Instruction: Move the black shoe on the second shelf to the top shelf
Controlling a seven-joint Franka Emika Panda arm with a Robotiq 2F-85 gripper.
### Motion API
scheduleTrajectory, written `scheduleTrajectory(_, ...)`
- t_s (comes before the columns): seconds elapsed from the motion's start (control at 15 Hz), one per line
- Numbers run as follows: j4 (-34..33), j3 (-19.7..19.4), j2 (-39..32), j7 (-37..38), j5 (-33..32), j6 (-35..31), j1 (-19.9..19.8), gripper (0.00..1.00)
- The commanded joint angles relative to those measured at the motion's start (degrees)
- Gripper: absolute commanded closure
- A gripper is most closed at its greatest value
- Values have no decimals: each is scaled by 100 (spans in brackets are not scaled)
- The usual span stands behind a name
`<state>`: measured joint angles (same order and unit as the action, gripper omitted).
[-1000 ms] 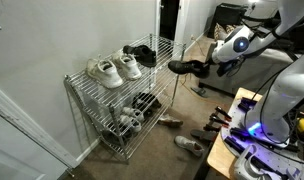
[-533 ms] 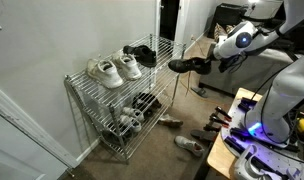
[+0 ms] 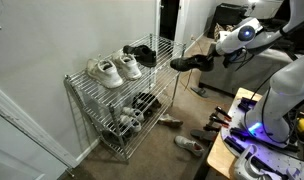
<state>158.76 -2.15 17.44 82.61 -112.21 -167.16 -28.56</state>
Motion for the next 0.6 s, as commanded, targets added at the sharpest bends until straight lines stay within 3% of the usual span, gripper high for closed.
scheduleTrajectory(0.0,80,278,597,-536,326,-214,-490,95)
scheduleTrajectory(0.27,78,516,984,-700,394,-659,-873,95)
scheduleTrajectory(0.4,82,657,1229,-383,267,-1045,-958,95)
scheduleTrajectory(0.53,76,848,1333,-197,550,-1539,-867,95)
